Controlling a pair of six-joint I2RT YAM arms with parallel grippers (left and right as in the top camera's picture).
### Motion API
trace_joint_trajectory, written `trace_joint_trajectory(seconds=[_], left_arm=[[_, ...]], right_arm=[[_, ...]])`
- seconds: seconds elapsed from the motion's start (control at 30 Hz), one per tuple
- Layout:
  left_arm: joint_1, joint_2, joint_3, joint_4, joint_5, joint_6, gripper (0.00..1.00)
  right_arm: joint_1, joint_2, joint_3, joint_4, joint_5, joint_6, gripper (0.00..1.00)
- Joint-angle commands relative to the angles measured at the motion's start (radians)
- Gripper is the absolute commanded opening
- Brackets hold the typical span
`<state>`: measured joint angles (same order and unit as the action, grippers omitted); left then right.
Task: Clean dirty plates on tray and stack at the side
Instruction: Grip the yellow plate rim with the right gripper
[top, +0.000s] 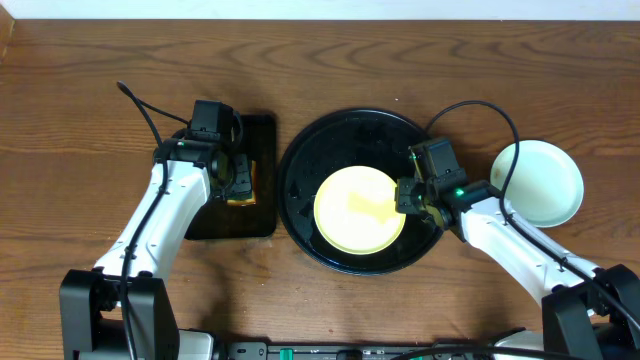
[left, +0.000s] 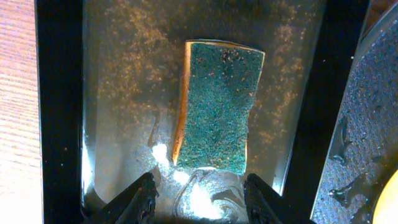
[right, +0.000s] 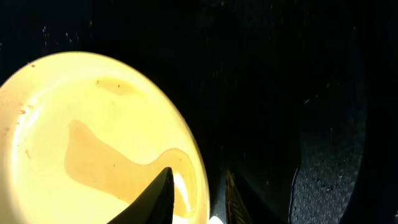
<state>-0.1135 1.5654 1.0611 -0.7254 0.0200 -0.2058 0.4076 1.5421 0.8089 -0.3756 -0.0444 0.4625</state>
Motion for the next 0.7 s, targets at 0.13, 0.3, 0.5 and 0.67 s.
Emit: trace_joint_trajectory(seconds=[0.13,0.3,0.5,0.67], left_arm=[[-0.001,0.002,0.007,0.0,-0.002,0.001,0.48],[-0.001,0.002,0.007,0.0,-0.002,0.001,0.47],[-0.001,0.002,0.007,0.0,-0.002,0.001,0.48],[-0.001,0.002,0.007,0.0,-0.002,0.001,0.47]], right_arm=[[0.033,0.024,-0.006,-0.003,0.035,-0.014,0.29],[0.032,0.078,-0.01,0.002,0.04,-0.014,0.29],[0.032,0.137,-0.01,0.032,0.014,-0.014,0.08],[0.032,0.139,-0.01,0.045,0.013,-0.006,0.01]])
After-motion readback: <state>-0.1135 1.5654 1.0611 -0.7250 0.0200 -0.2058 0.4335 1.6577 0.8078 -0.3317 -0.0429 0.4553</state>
